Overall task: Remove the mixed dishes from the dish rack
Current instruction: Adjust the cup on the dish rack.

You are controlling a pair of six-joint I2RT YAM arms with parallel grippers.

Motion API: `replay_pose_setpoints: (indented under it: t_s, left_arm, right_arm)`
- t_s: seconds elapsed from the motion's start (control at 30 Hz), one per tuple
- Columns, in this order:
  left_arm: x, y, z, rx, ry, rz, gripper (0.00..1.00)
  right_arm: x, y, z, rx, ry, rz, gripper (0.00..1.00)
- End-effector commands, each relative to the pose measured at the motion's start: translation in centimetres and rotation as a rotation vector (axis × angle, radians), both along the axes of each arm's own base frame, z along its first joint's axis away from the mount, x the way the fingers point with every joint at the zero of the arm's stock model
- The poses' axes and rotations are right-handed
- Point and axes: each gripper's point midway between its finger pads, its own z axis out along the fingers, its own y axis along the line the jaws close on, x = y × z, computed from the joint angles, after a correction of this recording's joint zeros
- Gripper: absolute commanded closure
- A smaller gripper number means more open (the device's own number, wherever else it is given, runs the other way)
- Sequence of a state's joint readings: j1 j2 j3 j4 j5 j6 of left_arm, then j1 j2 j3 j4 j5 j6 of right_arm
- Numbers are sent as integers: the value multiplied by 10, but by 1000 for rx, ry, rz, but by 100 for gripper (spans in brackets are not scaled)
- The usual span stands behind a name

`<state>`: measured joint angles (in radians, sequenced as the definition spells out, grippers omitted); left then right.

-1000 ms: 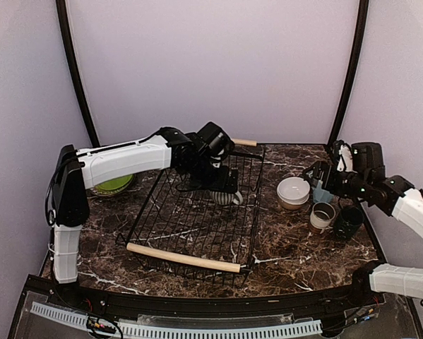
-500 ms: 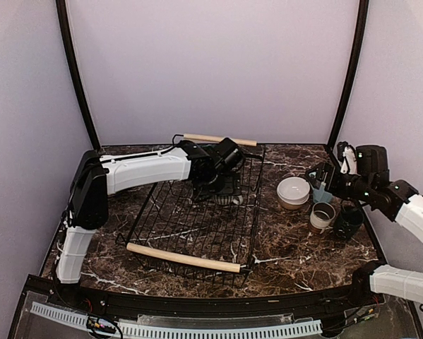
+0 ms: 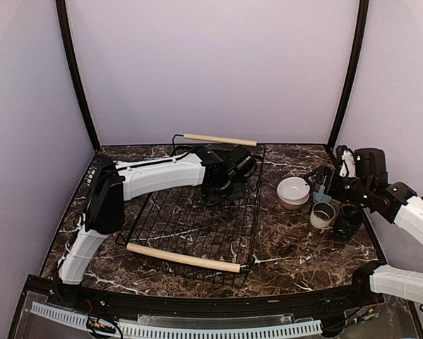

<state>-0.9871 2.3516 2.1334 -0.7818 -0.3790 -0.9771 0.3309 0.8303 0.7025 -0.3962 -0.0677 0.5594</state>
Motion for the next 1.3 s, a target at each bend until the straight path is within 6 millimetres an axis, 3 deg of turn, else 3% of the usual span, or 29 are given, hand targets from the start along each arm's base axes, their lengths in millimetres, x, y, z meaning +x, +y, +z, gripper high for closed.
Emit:
replay_pose_setpoints:
  t_s: [0.0,0.17,0.33,0.4,0.57,0.8,0.93,0.97,1.27]
  left_arm:
    - [-4,-2,-8,5,26,33,1]
    - [0,6,-15,72,20,55,1]
    - [0,34,-11,214,-5,65,1]
    - [1,45,-7,271,-24,69,5]
    - [-1,60,1,351,-48,25,25]
    - [0,55,-12,319,-41,-76,46]
    - [1,36,-27,192,31,-238,48]
    - [9,34,-26,151,17,-242,48]
    - [14,38,-23,68,-49,-339,48]
  right_arm:
    - [0,0,3,22,-15,-4,1]
    - [0,0,4,16,-16,-3,1]
    - [-2,-2,5,15,-18,-8,1]
    - [-2,-3,5,7,-23,-13,1]
    - [-1,-1,0,16,-11,-6,1]
    - [5,1,5,-3,-18,2,1]
    - [4,4,-1,15,-7,15,1]
    - [3,4,-4,16,-2,17,1]
    - [4,5,-10,12,10,17,1]
